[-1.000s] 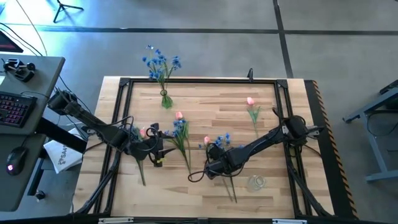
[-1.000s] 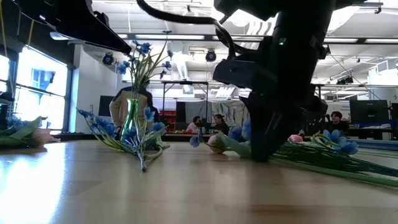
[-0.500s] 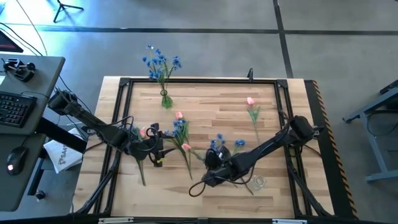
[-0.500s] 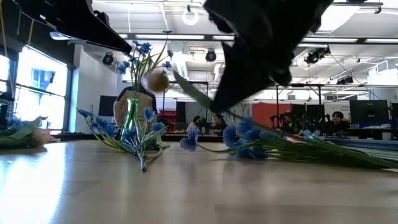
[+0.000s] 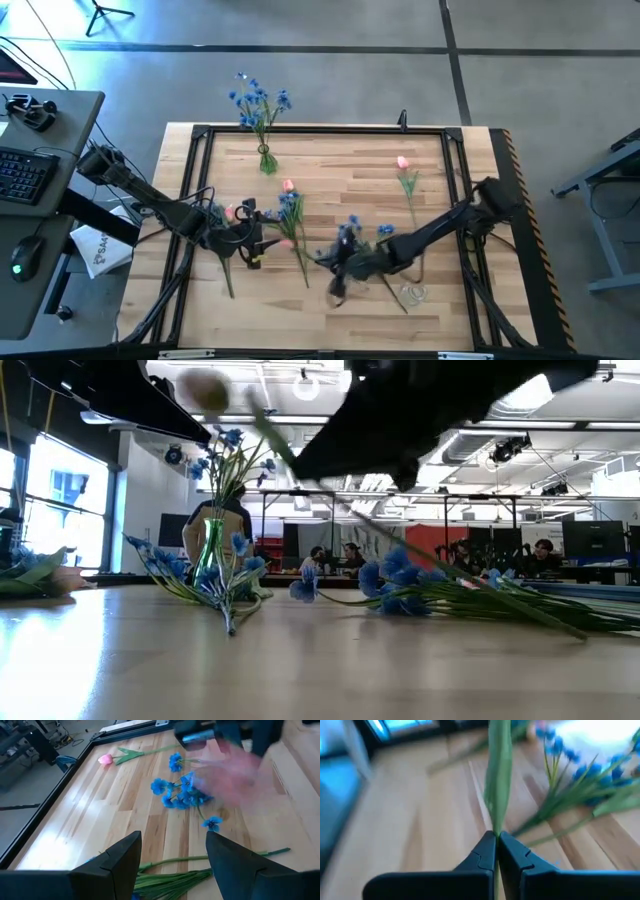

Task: Sort flowers into vase by color
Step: Put the bottom pink flower into the transparent vase

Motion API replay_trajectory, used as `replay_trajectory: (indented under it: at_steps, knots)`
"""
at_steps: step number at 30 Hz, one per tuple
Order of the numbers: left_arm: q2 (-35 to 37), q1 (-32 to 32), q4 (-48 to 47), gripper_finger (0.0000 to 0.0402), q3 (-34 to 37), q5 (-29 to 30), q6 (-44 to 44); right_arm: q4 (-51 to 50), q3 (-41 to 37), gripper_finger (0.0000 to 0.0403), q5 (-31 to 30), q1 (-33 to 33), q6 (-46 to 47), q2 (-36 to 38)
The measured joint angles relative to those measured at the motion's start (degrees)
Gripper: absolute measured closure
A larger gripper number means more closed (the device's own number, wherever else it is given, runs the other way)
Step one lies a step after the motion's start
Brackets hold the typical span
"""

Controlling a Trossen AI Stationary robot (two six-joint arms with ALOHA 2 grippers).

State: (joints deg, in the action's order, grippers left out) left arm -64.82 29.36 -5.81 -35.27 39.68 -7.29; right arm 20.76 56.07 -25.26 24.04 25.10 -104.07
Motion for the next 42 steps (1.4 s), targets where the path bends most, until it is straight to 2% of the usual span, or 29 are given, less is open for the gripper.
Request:
replay_trajectory:
  at_steps: [4,7,11,13,15,17,20,23,26,31,36,42]
  knots:
    - [0.0,-0.1,1.1,0.019,0.0,0.0,0.8,22.4,-11.1,0.0402,0.2,0.1,-4.9,6.2]
    - [-0.2,-0.1,3.8,0.019,0.0,0.0,2.8,31.8,-15.6,0.0402,1.4,2.0,-11.7,12.1]
    - [-0.5,-0.1,7.2,0.019,0.0,0.0,5.4,31.0,-16.9,0.0402,6.8,6.5,-18.1,21.6]
    - [-0.5,-0.2,7.7,0.019,0.0,0.0,6.4,27.0,-16.5,0.0402,11.1,9.8,-20.6,26.5]
    - [-0.5,-0.2,8.3,0.019,0.0,0.0,6.4,21.9,-16.3,0.0402,11.7,14.0,-22.1,31.3]
    - [-0.5,-0.1,9.0,0.019,0.0,0.0,6.5,17.0,-16.5,0.0402,6.3,19.3,-24.2,35.4]
    - [-0.5,-0.1,9.1,0.019,0.0,0.0,6.2,12.3,-16.6,0.0402,-8.3,27.8,-27.7,39.2]
    - [-0.5,-0.1,9.2,0.019,0.0,0.0,6.1,11.7,-16.6,0.0402,-22.9,35.0,-32.4,40.1]
    - [-0.5,-0.1,9.2,0.019,0.0,0.0,6.1,11.0,-16.6,0.0402,-33.7,39.1,-32.6,40.0]
    - [-0.5,-0.1,9.2,0.019,0.0,0.0,6.1,10.1,-16.6,0.0402,-40.1,41.6,-31.5,40.0]
    - [-0.6,-0.1,9.1,0.019,0.0,0.0,6.4,6.8,-16.6,0.0402,-42.0,41.6,-27.9,40.0]
    - [-0.6,-0.1,9.1,0.019,0.0,0.0,6.4,-0.2,-16.6,0.0402,-45.5,41.6,-19.1,39.9]
